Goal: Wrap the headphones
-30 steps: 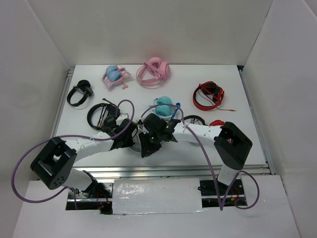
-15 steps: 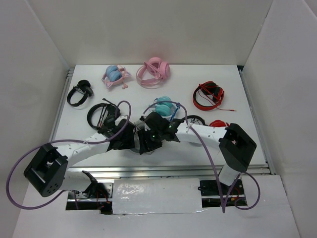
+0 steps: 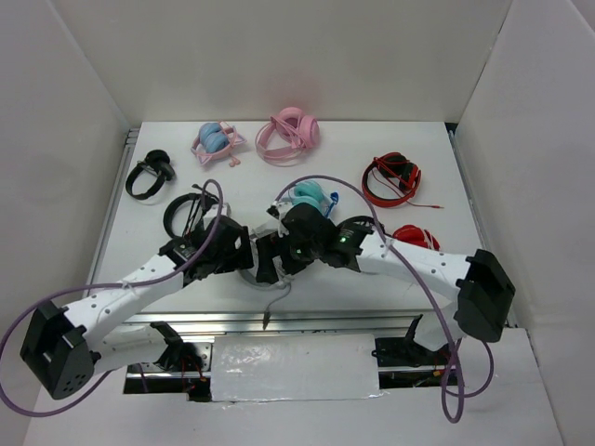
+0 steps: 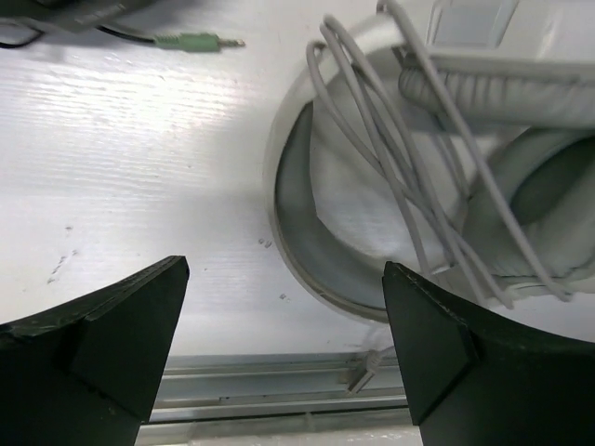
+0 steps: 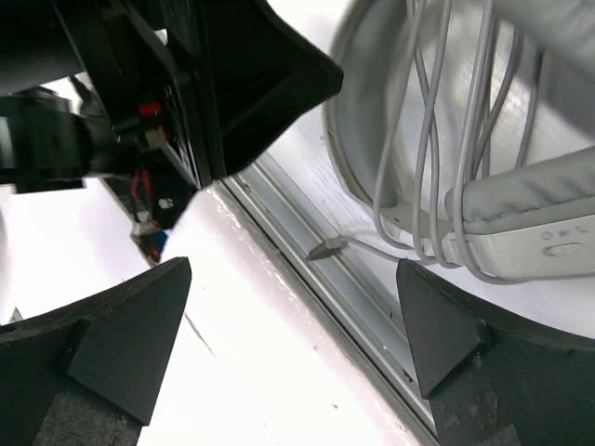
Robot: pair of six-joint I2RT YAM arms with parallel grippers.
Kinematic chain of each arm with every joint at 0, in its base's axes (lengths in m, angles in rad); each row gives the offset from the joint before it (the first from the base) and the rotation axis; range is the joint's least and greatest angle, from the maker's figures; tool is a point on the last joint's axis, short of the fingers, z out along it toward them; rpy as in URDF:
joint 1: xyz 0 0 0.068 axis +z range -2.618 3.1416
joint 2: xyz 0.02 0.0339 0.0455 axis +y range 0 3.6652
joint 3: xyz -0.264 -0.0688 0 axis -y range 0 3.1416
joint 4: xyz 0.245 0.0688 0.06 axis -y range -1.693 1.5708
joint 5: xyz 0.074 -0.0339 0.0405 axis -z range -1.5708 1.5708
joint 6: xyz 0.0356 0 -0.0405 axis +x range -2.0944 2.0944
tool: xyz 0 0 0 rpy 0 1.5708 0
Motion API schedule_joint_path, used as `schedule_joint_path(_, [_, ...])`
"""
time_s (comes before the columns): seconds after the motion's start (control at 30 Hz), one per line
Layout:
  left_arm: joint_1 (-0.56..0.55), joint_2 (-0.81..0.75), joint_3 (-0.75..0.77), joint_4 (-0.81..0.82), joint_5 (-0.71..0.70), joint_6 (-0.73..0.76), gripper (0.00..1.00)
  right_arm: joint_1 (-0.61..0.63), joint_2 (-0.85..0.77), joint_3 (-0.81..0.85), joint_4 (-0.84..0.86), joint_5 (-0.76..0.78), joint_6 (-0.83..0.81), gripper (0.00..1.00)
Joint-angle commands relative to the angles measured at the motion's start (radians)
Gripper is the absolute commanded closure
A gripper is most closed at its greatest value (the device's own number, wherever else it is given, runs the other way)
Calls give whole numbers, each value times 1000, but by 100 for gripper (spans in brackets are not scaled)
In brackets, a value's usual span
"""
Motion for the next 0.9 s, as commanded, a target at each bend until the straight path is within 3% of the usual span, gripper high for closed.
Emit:
schedule_joint_path(0.0, [7, -59, 75, -96, -81, -42, 1, 7, -107, 32, 36, 39, -37, 0])
schedule_joint_path(0.1, [26, -92, 115, -200, -137, -93, 1, -2, -158, 40, 31, 61, -41, 0])
schedule_joint_path(0.3, [76, -164, 158, -239, -168, -101, 1, -45, -254, 29, 33, 88, -35, 0])
schedule_joint_path(0.5, [120, -223, 276, -319, -281, -138, 1, -96, -450, -89, 54, 337, 11, 0])
schedule_joint_path(0.67, [152, -296, 277, -259, -286, -125, 1, -117, -581, -126, -84, 623, 81, 0])
schedule_joint_path(0.87, [171, -302, 306, -334, -321, -153, 1, -133, -691, -198, -187, 771, 189, 0])
